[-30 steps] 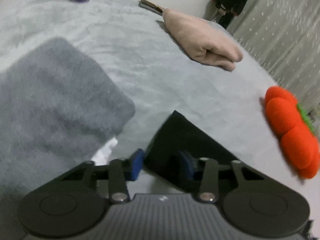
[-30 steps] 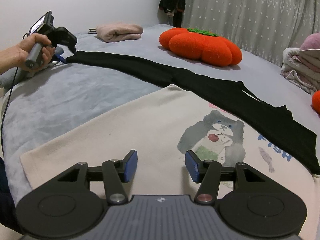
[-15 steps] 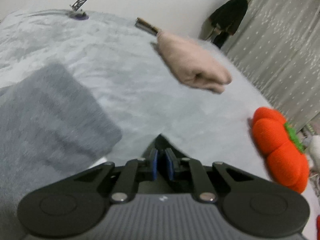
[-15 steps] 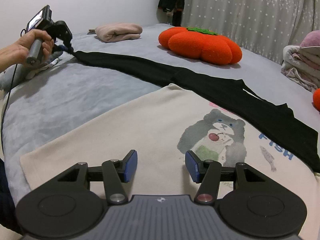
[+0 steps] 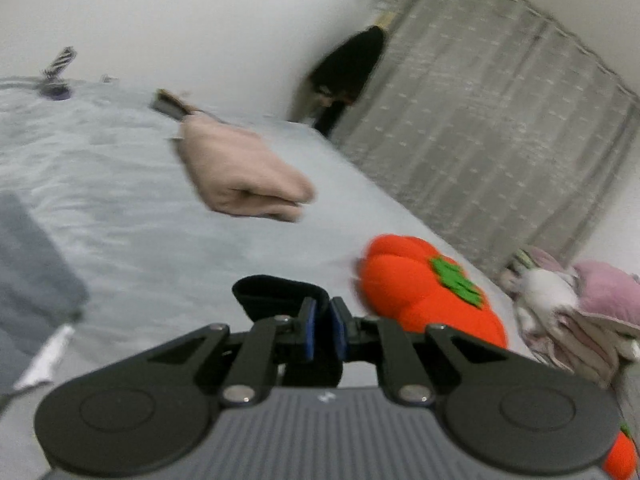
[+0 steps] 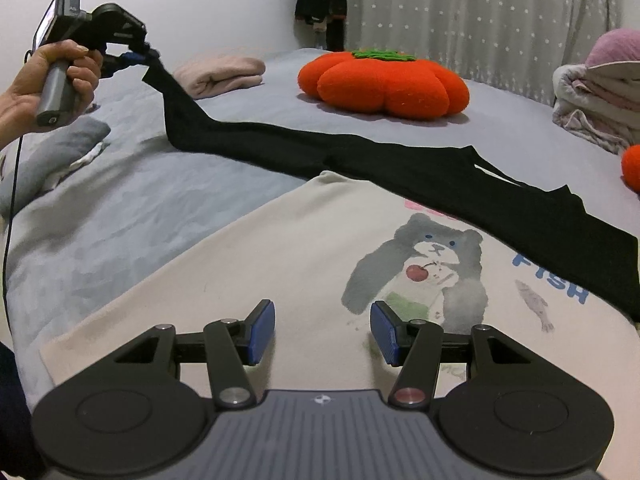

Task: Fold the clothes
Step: 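Close the left gripper on the black shirt end and lift it, then carry the black shirt end with the left gripper over the shirt body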

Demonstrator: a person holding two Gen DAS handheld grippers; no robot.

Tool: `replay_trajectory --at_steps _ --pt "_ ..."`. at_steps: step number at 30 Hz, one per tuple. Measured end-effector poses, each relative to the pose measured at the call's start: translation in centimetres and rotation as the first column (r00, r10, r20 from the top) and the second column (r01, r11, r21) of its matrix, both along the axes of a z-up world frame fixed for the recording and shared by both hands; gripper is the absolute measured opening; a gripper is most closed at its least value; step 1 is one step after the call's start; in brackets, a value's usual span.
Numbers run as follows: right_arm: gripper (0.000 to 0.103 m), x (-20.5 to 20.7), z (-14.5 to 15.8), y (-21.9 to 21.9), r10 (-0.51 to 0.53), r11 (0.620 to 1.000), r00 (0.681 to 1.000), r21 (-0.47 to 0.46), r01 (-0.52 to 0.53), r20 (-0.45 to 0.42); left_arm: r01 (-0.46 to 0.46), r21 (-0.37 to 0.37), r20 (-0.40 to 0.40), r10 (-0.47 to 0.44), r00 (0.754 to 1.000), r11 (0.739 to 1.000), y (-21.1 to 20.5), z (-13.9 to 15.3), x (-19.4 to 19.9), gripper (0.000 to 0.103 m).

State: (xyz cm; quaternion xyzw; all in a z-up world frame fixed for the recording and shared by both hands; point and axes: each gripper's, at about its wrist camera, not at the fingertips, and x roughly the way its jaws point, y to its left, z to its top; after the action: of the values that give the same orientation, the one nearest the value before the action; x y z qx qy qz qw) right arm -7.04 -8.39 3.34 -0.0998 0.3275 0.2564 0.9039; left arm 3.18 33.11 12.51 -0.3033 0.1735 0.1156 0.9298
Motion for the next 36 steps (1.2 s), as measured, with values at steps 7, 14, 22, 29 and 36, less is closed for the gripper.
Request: replay_trajectory --at_steps 7,14,22,29,36 --pt "0.053 1.2 0.5 -1.4 -0.059 0.996 0.998 0.068 0.061 -0.036 0.175 0.062 0.012 -0.176 0.984 0.983 -7.7 1.3 1.1 0.010" --pt "0.053 2.4 1.1 -3.5 -0.136 0.979 0.987 0.140 0.147 -0.086 0.277 0.051 -0.015 -0.277 0.961 0.959 -14.0 0.8 1.9 0.010" --pt "0.053 3.8 1.6 -5.9 -0.208 0.949 0.968 0.211 0.235 -0.142 0.360 -0.021 0.000 -0.360 0.933 0.933 -18.6 0.8 2.6 0.010" --pt "0.053 4.9 2.1 -8.3 -0.244 0.901 0.943 0.307 0.306 -0.225 0.403 -0.140 0.013 -0.406 0.914 0.904 -21.1 -0.3 4.2 0.010" --pt "0.054 7.0 0.6 -12.1 -0.291 0.799 0.880 0.410 0.440 -0.375 0.465 -0.133 -0.018 -0.471 0.882 0.875 -24.8 -1.9 4.8 0.010"
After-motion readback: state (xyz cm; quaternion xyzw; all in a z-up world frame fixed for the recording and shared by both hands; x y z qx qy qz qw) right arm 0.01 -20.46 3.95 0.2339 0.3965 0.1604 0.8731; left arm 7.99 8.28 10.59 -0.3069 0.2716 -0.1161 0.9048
